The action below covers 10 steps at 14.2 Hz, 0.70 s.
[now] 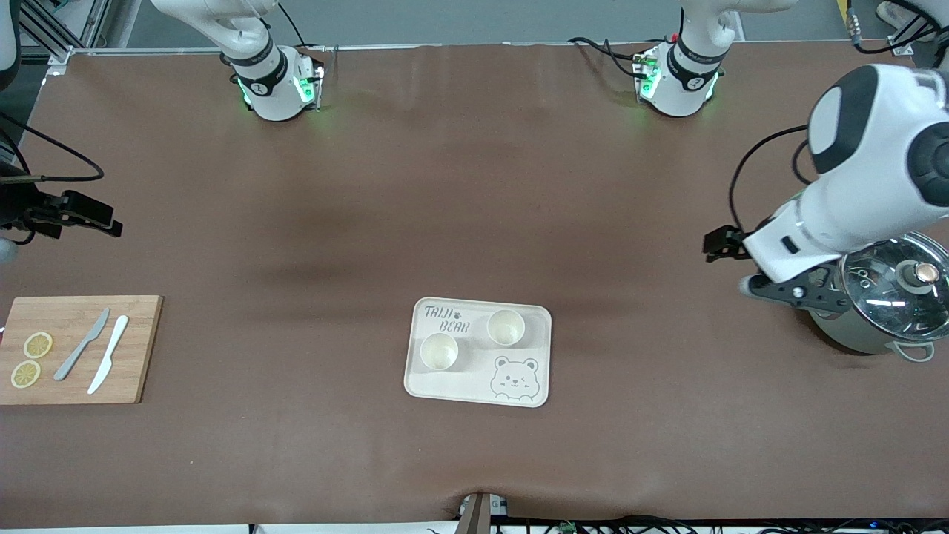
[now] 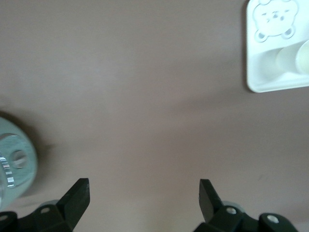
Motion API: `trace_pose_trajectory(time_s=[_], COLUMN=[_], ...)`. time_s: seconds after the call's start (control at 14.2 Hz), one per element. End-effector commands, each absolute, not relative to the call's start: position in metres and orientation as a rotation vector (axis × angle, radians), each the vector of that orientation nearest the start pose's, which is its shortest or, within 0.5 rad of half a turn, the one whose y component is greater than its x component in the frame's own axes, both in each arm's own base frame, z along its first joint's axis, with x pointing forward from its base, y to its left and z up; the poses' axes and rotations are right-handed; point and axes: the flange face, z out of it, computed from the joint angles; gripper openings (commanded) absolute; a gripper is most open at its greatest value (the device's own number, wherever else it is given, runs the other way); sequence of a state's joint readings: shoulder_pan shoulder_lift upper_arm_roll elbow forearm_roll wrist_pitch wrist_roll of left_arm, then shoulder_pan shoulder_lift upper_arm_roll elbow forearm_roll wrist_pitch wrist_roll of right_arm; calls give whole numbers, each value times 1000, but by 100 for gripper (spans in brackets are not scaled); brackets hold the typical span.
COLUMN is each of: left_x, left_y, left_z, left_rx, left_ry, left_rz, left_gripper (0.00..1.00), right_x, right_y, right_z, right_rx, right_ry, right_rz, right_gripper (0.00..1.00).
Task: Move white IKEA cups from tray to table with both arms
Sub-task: 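Move both grippers toward the two white cups on the tray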
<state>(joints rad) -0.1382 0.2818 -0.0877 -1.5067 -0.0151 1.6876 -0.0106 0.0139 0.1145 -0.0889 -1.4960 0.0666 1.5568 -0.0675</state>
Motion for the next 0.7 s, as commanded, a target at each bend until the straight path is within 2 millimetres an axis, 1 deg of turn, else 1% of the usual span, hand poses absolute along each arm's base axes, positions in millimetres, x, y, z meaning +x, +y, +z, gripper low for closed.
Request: trace_pose_trajectory(time_s=[0.0,0.07,0.14,0.21,0.28,0.35,0.42,0.49,0.56,0.63], left_x=[634,637,637,635,630,627,629,628,628,628], left_y=[-179,-195,-219,-242,-270,-291,-304,-315,-326,-334], left_z=[460,446,438,424,407,400,388,377,365,359], left_rx=[-3176,-3175,-3171,-3161,-3148,-3145,-3144,-3146,-3152,-3163], left_ry=[302,272,259,231,192,123,64,33,28,31], left_rz=[185,200,208,228,235,184,132,115,93,67], left_gripper=[100,100,100,100,100,100,100,100,100,100], right_x=[589,593,597,599,605,613,618,625,630,634], right_y=[-22,-18,7,28,43,65,92,111,125,142], right_z=[595,591,585,582,578,574,566,558,550,541], right_rx=[-3062,-3056,-3071,-3071,-3071,-3072,-3073,-3062,-3030,-2997], right_ry=[1,-8,-57,-20,62,88,82,117,175,212], right_rz=[67,76,95,97,72,46,47,40,32,24], right_gripper=[100,100,100,100,100,100,100,100,100,100])
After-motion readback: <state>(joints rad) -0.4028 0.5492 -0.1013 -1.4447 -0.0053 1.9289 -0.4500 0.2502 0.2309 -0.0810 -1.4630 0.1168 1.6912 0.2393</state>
